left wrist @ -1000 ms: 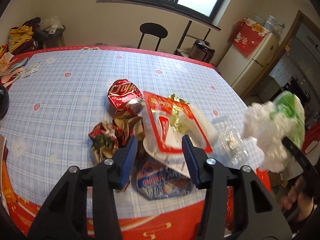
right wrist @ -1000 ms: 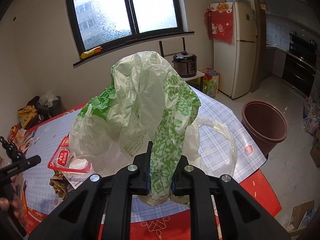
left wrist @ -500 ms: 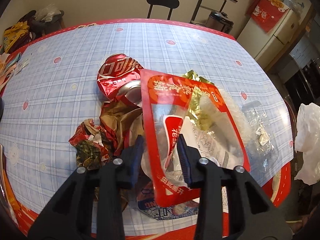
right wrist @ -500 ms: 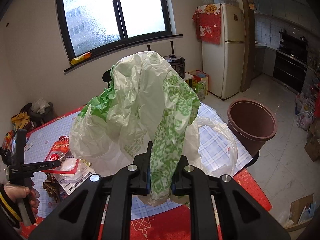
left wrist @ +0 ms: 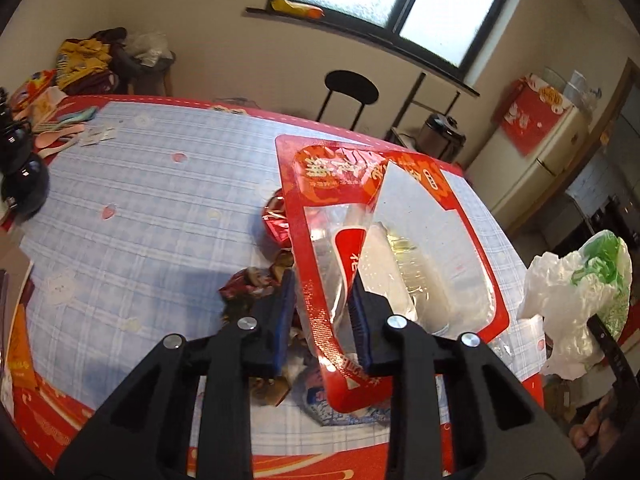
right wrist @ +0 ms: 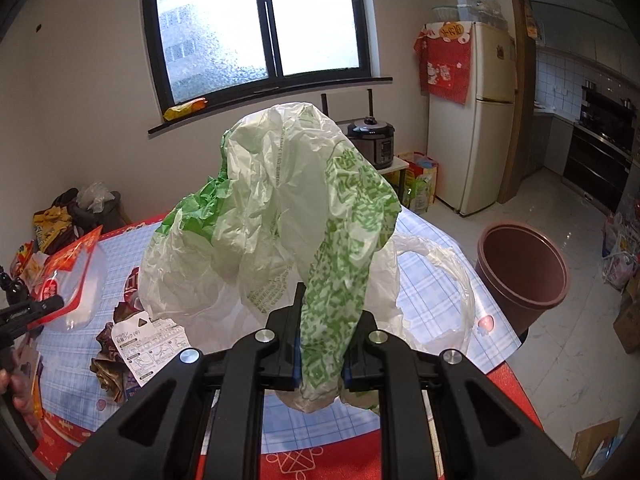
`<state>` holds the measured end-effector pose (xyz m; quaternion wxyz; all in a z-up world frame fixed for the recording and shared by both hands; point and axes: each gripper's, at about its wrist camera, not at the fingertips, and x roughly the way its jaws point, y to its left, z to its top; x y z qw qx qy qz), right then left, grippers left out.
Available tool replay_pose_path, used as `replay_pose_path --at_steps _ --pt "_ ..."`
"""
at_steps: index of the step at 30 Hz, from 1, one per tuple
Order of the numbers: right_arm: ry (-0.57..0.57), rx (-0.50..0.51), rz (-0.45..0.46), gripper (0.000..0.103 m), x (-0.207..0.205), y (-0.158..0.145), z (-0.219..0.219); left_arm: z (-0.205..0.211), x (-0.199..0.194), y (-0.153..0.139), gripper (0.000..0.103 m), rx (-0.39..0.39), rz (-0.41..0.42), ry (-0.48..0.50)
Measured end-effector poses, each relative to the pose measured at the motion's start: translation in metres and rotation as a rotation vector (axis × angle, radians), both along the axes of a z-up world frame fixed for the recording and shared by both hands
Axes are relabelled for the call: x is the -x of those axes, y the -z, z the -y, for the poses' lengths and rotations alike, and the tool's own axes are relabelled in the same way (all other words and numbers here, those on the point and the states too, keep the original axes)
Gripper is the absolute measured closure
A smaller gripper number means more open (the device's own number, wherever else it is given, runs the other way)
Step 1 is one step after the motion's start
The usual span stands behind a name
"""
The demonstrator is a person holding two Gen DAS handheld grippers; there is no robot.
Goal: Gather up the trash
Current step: 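Carry the bag toward the bin while the left tool grasps the red-white snack bag, then drop the white bag into the brown bin while the left tool drops the snack bag in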
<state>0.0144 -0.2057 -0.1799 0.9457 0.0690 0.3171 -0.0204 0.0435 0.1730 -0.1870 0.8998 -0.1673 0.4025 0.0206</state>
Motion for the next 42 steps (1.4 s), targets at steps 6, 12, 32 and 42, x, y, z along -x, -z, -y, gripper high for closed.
replay_pose_path --at_steps 6,12,32,42 --pt "-0.036 0.038 0.015 0.088 -0.008 -0.013 -0.014 -0.002 0.042 0.006 0.074 0.031 0.028 -0.051" --pt "-0.093 0.066 0.025 0.088 -0.008 -0.017 -0.023 0.007 0.057 0.013 0.074 0.024 0.034 -0.071" --pt "0.107 -0.047 -0.016 0.088 -0.093 0.014 0.273 0.178 0.06 -0.016 0.074 -0.015 0.124 -0.189" --pt "0.304 -0.174 -0.168 0.078 -0.151 0.082 0.424 0.258 0.02 -0.011 0.074 -0.059 0.065 -0.15"
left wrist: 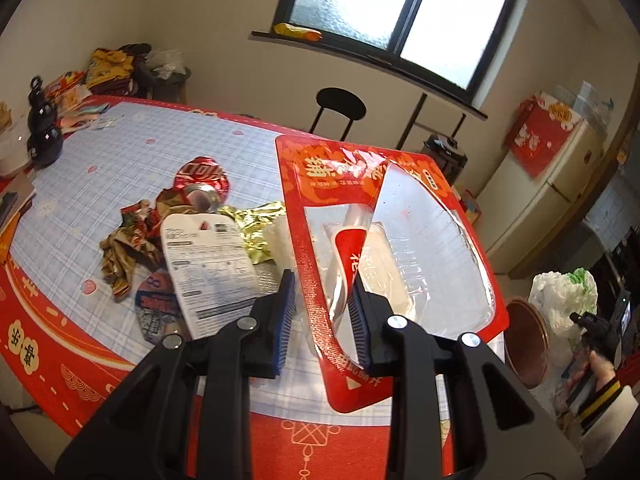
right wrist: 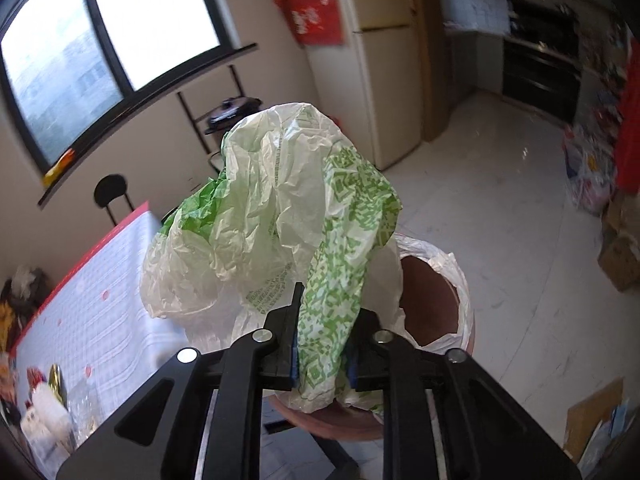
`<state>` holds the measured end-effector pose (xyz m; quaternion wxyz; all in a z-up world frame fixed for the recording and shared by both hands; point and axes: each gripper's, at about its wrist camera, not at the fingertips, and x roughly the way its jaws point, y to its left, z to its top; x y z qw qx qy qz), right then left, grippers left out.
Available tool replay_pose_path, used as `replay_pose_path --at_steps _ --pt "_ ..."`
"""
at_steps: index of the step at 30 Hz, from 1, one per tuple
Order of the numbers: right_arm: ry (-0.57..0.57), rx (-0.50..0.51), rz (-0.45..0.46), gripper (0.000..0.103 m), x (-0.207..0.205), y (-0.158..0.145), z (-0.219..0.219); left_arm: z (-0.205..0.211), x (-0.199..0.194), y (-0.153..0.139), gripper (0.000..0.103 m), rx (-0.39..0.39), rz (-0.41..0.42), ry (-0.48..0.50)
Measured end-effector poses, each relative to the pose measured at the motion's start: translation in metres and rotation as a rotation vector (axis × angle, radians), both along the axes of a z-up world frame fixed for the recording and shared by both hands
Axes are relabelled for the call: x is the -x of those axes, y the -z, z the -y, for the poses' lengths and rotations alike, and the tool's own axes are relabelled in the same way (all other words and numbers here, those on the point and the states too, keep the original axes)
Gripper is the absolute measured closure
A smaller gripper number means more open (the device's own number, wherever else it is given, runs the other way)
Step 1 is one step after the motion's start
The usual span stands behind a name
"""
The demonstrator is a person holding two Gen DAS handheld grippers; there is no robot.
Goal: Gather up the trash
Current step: 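Drop the white bag into the brown bin while the left tool drops the snack bag in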
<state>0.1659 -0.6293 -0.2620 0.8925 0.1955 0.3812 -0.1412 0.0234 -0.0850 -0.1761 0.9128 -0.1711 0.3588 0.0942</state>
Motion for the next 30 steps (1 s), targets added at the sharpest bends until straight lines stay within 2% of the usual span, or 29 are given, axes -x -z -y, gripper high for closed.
replay_pose_path --at_steps 1,2,3,4,6,9,11,16,23,25,26,27,29,30 --pt "0.007 -0.02 -0.007 0.07 -0.004 0.007 0.009 0.006 -0.005 0.0 0.074 -0.005 -0.003 0.01" --pt "0.01 -0.043 -0.01 0.053 -0.006 0.012 0.015 0.015 -0.013 -0.001 0.074 -0.011 -0.007 0.026" --pt "0.02 -0.062 -0.009 0.043 -0.006 0.015 0.021 0.022 -0.02 -0.003 0.074 -0.018 -0.011 0.044" --pt "0.029 -0.073 -0.004 0.038 -0.006 0.015 0.026 0.029 -0.026 -0.004 0.074 -0.025 -0.011 0.064" --pt "0.034 -0.091 0.018 0.023 -0.002 0.011 0.034 0.045 -0.039 -0.009 0.074 -0.04 -0.007 0.113" --pt "0.033 -0.106 0.068 0.011 0.012 -0.004 0.044 0.079 -0.061 -0.018 0.073 -0.052 0.009 0.201" --pt "0.025 -0.095 0.105 0.005 0.025 -0.02 0.047 0.102 -0.074 -0.021 0.073 -0.049 0.016 0.265" --pt "0.016 -0.013 0.187 0.005 0.067 -0.06 0.05 0.185 -0.112 -0.017 0.073 -0.045 0.003 0.475" --pt "0.073 0.057 0.209 0.005 0.121 -0.082 0.066 0.309 -0.16 0.005 0.073 -0.034 -0.042 0.722" --pt "0.098 0.065 0.205 0.005 0.132 -0.085 0.07 0.346 -0.172 0.007 0.061 -0.018 -0.023 0.797" --pt "0.115 0.068 0.206 0.005 0.138 -0.086 0.073 0.361 -0.175 0.005 0.027 -0.001 0.011 0.845" --pt "0.134 0.071 0.205 0.005 0.144 -0.087 0.077 0.376 -0.177 0.0 0.007 -0.022 0.06 0.865" --pt "0.165 0.071 0.204 0.005 0.155 -0.089 0.084 0.386 -0.177 -0.008 0.006 -0.056 0.111 0.845" --pt "0.179 0.071 0.207 0.005 0.163 -0.091 0.087 0.387 -0.179 -0.011 0.006 -0.038 0.111 0.851"
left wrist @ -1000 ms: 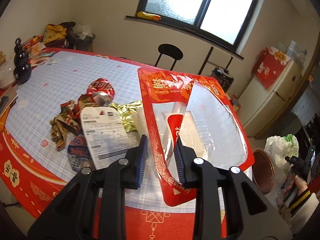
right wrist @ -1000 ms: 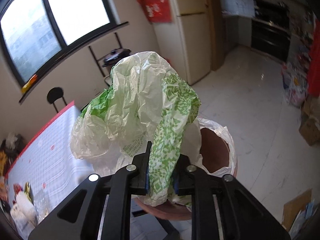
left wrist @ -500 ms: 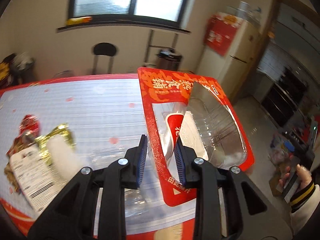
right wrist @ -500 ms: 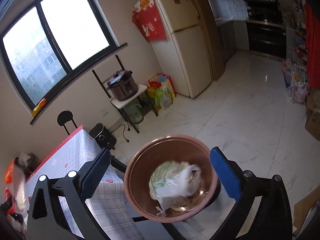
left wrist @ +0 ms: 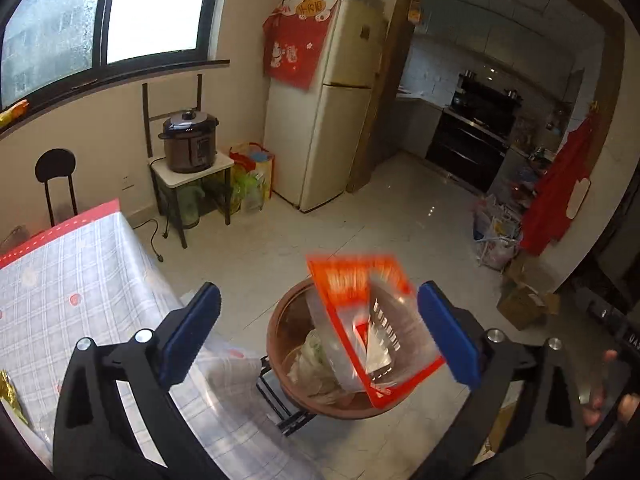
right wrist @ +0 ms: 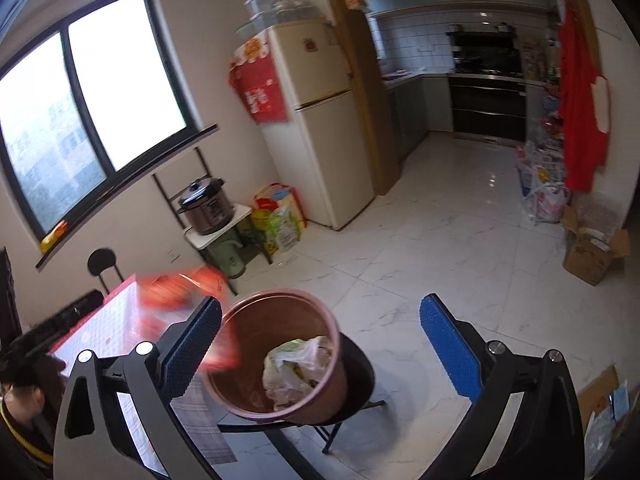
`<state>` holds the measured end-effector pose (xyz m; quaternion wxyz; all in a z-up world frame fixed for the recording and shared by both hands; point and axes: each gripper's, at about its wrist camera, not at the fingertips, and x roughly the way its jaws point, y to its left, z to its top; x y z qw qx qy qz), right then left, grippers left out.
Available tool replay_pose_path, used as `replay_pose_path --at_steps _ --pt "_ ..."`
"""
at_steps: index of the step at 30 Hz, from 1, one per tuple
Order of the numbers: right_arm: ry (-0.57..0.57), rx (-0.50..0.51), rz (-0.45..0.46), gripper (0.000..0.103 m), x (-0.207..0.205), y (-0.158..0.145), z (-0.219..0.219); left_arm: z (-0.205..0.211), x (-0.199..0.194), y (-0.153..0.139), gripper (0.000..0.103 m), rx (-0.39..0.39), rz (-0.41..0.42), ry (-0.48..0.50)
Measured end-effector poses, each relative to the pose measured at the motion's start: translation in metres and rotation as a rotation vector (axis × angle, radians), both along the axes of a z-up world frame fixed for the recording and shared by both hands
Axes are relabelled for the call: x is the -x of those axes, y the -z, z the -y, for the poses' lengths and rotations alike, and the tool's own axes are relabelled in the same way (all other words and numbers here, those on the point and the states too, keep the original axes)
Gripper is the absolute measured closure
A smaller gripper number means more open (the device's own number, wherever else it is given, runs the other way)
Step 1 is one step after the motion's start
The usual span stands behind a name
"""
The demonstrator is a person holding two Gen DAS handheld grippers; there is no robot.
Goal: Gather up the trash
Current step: 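Drop the white bag into the brown bin while the left tool drops the snack bag in, then return both tools to the table over the remaining trash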
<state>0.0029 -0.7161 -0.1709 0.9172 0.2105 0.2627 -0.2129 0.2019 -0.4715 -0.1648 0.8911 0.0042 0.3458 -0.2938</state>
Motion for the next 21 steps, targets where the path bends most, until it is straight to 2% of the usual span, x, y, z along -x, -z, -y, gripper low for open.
replay_pose_path --at_steps 3,8,12,16,21 --pt "0.03 0.009 0.012 0.005 0.012 -0.005 0.006 -0.015 0.003 -0.009 0.006 0.052 -0.002 -0.017" --pt "0.03 0.015 0.027 0.005 0.014 -0.01 0.009 -0.056 0.012 -0.012 0.006 0.013 -0.002 -0.106" --pt "-0.036 0.014 0.044 0.005 -0.003 -0.014 -0.003 -0.11 0.018 -0.022 0.006 -0.017 0.003 -0.229" --pt "-0.132 0.007 0.054 0.005 -0.029 -0.017 -0.036 -0.178 0.028 -0.036 0.006 -0.04 0.002 -0.371" --pt "-0.296 -0.001 0.044 0.005 -0.071 -0.019 -0.098 -0.291 0.06 -0.054 0.006 -0.043 0.024 -0.604"
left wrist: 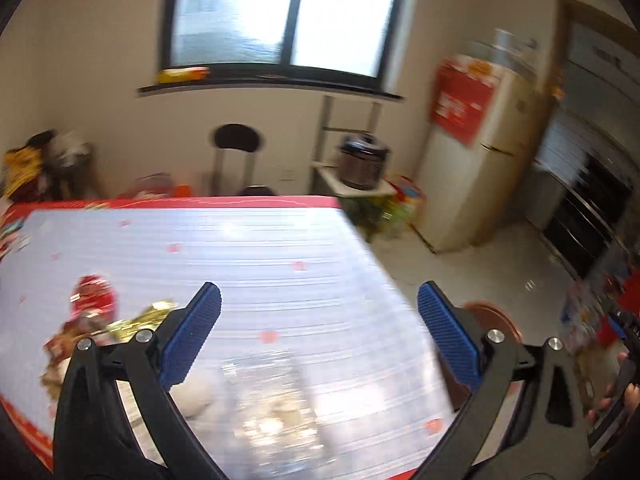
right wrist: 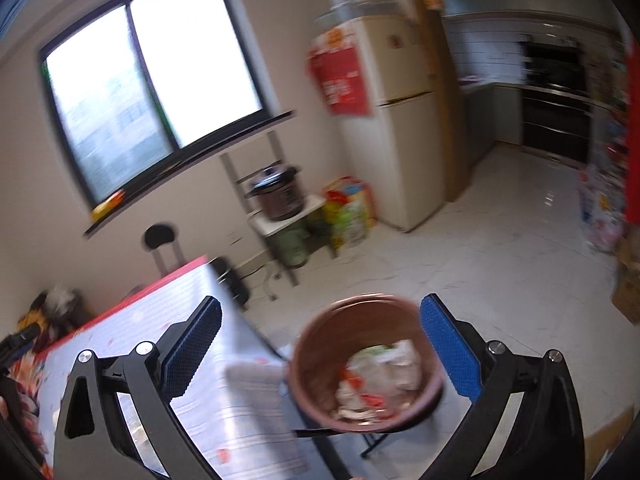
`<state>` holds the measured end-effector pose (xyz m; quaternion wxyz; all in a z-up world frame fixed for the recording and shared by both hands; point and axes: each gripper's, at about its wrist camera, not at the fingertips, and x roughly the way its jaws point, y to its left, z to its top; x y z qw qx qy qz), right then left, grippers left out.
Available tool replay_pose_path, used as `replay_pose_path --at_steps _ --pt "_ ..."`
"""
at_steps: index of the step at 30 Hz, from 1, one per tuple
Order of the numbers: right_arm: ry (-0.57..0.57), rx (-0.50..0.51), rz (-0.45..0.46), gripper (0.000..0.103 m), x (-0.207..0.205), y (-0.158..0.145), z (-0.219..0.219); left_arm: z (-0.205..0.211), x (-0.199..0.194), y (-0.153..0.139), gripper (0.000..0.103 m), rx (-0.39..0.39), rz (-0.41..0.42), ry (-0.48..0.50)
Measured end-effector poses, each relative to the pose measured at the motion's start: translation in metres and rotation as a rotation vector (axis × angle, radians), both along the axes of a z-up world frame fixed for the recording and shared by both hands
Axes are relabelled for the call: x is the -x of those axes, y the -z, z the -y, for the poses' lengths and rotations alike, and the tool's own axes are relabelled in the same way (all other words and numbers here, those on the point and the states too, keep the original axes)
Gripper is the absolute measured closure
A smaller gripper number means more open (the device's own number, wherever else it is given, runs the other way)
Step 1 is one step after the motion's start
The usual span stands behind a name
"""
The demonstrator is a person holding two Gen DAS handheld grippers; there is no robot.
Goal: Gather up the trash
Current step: 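Return both tools to the table over the remaining trash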
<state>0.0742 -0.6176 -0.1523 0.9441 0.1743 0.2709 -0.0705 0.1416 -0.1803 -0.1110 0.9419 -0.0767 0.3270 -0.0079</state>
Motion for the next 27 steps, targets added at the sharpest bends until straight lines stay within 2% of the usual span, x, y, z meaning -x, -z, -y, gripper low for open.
replay_pose_path --at_steps 3,8,11,13,17,22,27 --pt "-0.1 -0.004 -0.01 0.005 -0.02 -0.002 -0.046 -0.066 0.031 -0.004 0.006 0.0 0.005 -0.133" --pt "-0.263 -0.008 -0.032 0.005 -0.041 0.001 -0.134 -0.173 0.088 -0.001 0.006 -0.047 -0.006 -0.331" --pt "-0.36 0.007 -0.062 0.005 -0.05 0.003 -0.19 -0.231 0.123 0.007 0.006 -0.033 -0.025 -0.446" --pt "-0.434 0.005 -0.082 0.005 -0.053 0.005 -0.226 -0.258 0.143 0.015 0.006 -0.018 -0.039 -0.489" --pt "-0.543 0.002 -0.132 0.005 -0.058 0.011 -0.292 -0.29 0.167 0.036 0.006 0.013 -0.077 -0.51" --pt "-0.643 0.051 -0.212 0.005 -0.057 0.024 -0.363 -0.307 0.173 0.064 0.006 0.071 -0.11 -0.489" --pt "-0.64 0.038 -0.25 0.005 -0.063 0.035 -0.387 -0.322 0.164 0.085 0.006 0.119 -0.14 -0.449"
